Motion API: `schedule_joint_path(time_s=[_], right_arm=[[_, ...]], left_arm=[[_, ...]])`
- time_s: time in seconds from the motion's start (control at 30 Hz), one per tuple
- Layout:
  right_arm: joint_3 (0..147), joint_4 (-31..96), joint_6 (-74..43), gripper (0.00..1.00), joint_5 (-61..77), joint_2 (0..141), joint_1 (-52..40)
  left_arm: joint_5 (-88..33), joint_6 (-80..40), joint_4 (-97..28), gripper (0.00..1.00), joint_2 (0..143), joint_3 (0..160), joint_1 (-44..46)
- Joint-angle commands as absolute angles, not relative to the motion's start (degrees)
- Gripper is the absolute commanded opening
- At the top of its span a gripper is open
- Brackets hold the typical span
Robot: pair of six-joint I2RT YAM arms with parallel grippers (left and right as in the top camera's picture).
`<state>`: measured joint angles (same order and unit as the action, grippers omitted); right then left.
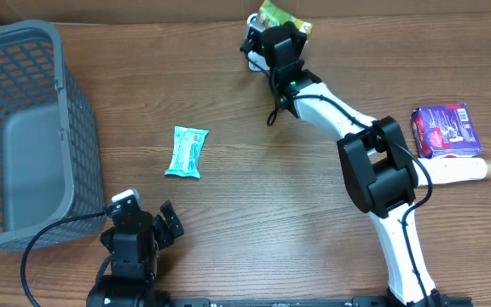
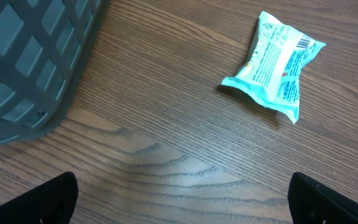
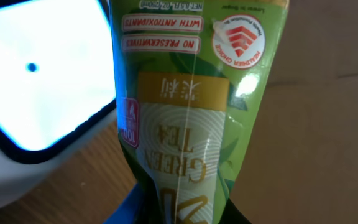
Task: Scan the item barcode
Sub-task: 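Hold the pouch barcode in front of the scanner window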
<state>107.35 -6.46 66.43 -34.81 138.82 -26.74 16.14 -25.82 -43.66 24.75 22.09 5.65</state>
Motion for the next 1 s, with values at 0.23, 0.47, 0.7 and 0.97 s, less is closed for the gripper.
schedule_joint_path(time_s=[0.23, 0.47, 0.7, 0.97], right_arm=[[108.7, -8.9, 66.3, 0.09, -30.8, 139.2, -25.6], [108.7, -10.5, 66.3, 0.10, -30.7, 140.8, -25.6], [108.8, -12.2, 67.3, 0.11, -31.7, 140.9, -25.5], [108.8, -11.5, 62.5, 0.12, -35.0, 136.5, -26.3]], left_arm=[[16.9, -26.8, -43.5, 1.00, 24.3, 22.2, 5.8], [16.9, -26.8, -43.5, 0.99, 24.3, 22.2, 5.8], [16.9, -26.8, -43.5, 1.00, 24.3, 22.2, 5.8], [16.9, -26.8, -43.5, 1.00, 24.3, 22.2, 5.8]])
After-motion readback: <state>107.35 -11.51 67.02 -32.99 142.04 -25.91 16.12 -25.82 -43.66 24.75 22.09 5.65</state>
